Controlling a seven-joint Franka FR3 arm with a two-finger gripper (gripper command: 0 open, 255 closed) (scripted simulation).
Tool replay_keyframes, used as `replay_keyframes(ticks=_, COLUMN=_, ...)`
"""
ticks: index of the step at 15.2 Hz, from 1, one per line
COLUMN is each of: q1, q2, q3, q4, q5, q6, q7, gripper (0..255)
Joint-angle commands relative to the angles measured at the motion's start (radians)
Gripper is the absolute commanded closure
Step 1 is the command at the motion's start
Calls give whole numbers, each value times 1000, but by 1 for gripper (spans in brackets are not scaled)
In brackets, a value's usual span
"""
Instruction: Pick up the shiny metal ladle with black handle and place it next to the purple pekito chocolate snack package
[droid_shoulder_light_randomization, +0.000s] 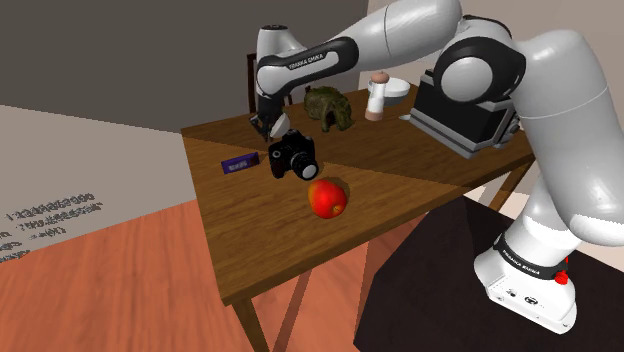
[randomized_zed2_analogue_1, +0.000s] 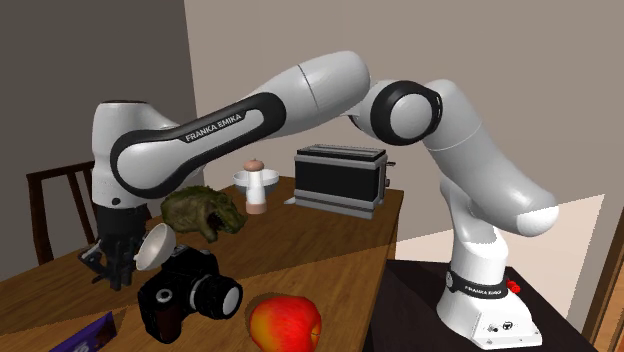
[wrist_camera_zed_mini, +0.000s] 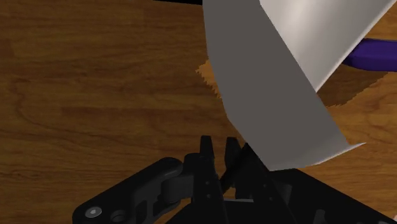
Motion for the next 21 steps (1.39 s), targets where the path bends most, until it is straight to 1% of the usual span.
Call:
replay_keyframes(ticks=1, q1=-4, q2=3, q3=-5, q4=-21, q5=-3, q6=-11, q7=-1, gripper=255)
replay_keyframes(ticks=4, q1=-5, q2=3, q3=-4, q4=-21, q5=-3, q6=-11, q7=0, gripper=255)
replay_keyframes(ticks=5, q1=-3, q2=17, q3=-3, q4=2, q5=-4, q6=-20, q7=4, gripper=0)
replay_keyframes(ticks=9, q1=-4, q2=25, q3=-3, q4=8, q5=-3, q6=-18, q7=4, gripper=0)
replay_keyframes(ticks=10, q1=-5, q2=3, q3=-4, q4=-22, q5=-3, q6=-11, q7=0, gripper=0)
replay_keyframes(ticks=14, q1=-3, q2=-62, q3=-9, q4=-3, q5=-10, q6=-95, q7=3, gripper=0)
replay_keyframes(ticks=21, q1=-3, q2=-62, q3=-9, q4=-3, q5=-10, q6=-95, q7=3, gripper=0)
